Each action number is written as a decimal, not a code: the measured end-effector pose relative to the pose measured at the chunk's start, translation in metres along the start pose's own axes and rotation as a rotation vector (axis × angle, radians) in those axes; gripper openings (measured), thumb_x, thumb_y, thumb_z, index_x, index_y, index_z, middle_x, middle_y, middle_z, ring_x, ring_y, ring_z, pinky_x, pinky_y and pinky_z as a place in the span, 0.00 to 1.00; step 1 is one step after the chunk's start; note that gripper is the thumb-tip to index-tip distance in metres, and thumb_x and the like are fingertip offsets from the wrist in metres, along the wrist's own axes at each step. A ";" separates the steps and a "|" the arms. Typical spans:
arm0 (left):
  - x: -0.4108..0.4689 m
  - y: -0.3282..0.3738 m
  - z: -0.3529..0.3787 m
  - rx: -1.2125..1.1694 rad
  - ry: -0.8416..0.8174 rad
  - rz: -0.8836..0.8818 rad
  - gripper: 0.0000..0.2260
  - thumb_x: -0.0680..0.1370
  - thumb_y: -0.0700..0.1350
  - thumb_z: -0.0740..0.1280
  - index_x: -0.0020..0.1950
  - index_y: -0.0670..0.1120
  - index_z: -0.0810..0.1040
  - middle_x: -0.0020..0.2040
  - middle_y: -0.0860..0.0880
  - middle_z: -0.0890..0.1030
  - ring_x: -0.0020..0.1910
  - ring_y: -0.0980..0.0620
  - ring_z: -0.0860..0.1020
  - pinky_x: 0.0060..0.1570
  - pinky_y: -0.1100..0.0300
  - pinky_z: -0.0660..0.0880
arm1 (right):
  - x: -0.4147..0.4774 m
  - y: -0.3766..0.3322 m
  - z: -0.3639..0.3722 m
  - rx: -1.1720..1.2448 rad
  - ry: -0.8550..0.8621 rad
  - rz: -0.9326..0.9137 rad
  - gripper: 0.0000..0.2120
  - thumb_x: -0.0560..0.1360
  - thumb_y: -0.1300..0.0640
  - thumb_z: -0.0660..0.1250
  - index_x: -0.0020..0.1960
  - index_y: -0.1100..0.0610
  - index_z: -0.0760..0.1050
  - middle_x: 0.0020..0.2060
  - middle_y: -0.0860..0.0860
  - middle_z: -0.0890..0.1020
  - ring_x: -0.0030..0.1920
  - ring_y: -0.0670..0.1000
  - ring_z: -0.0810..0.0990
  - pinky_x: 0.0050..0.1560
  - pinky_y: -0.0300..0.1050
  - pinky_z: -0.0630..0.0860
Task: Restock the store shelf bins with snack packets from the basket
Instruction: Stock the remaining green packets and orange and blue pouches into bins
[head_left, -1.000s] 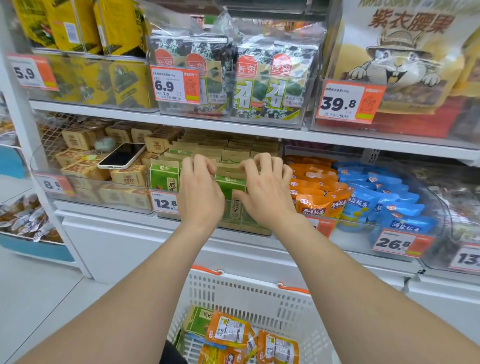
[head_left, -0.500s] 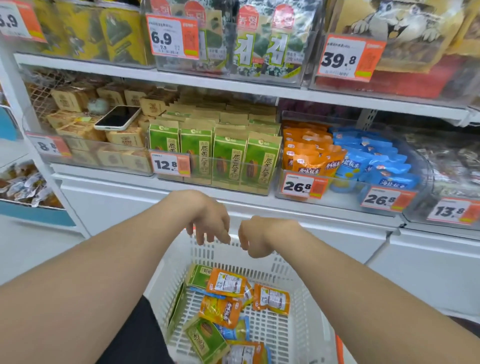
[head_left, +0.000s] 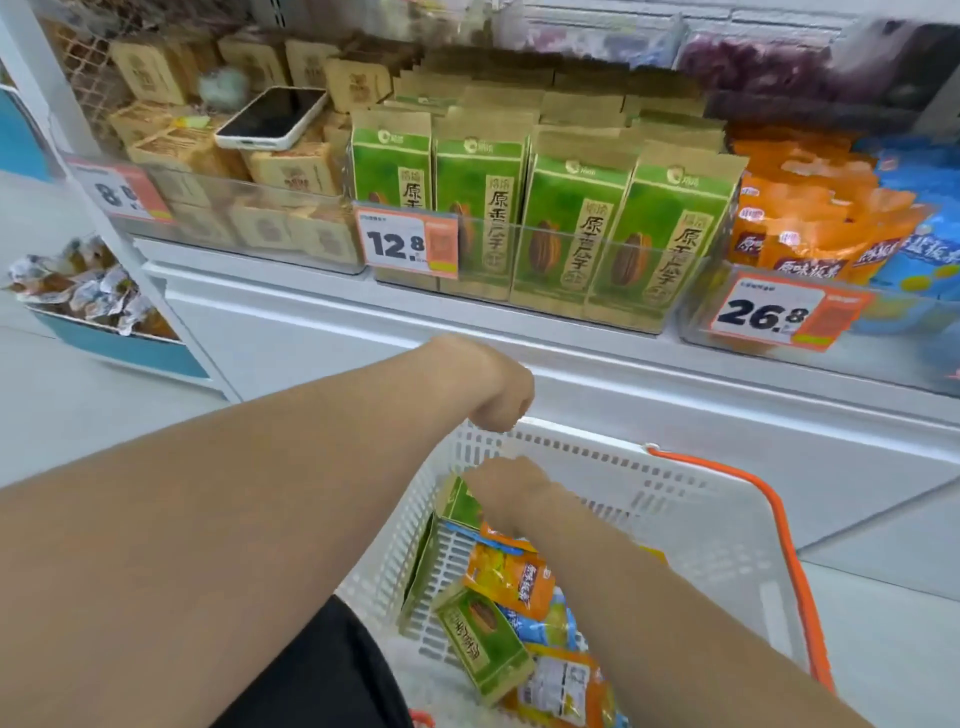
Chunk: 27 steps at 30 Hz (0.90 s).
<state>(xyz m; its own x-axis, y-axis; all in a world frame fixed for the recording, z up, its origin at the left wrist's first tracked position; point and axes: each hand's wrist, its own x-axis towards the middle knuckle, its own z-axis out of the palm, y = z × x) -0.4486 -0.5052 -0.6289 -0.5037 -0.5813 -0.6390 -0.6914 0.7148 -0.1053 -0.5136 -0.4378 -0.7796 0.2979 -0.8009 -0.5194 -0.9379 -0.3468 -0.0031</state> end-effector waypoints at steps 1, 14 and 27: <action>0.004 0.000 0.001 0.018 -0.005 -0.005 0.13 0.84 0.40 0.58 0.66 0.51 0.75 0.64 0.48 0.75 0.57 0.42 0.77 0.49 0.54 0.73 | 0.011 -0.002 0.011 -0.018 0.007 -0.015 0.21 0.80 0.65 0.65 0.72 0.57 0.68 0.64 0.56 0.77 0.64 0.60 0.77 0.60 0.56 0.72; 0.042 -0.006 0.027 0.053 -0.065 0.017 0.19 0.84 0.38 0.59 0.75 0.47 0.73 0.72 0.46 0.76 0.61 0.45 0.76 0.63 0.49 0.75 | 0.057 -0.006 0.066 0.014 -0.071 -0.007 0.45 0.78 0.64 0.68 0.83 0.44 0.44 0.81 0.57 0.53 0.73 0.64 0.69 0.59 0.58 0.74; 0.032 -0.009 0.014 0.036 -0.020 -0.003 0.22 0.84 0.36 0.58 0.77 0.50 0.71 0.73 0.46 0.73 0.67 0.41 0.76 0.55 0.52 0.72 | 0.031 0.006 0.092 0.131 0.110 -0.011 0.27 0.74 0.59 0.73 0.66 0.48 0.62 0.62 0.58 0.71 0.65 0.62 0.69 0.65 0.55 0.66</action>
<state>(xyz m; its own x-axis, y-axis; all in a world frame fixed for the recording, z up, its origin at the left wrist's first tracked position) -0.4516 -0.5248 -0.6588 -0.4908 -0.5759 -0.6537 -0.6737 0.7267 -0.1344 -0.5264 -0.4200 -0.8743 0.3192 -0.8484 -0.4222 -0.9475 -0.2951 -0.1234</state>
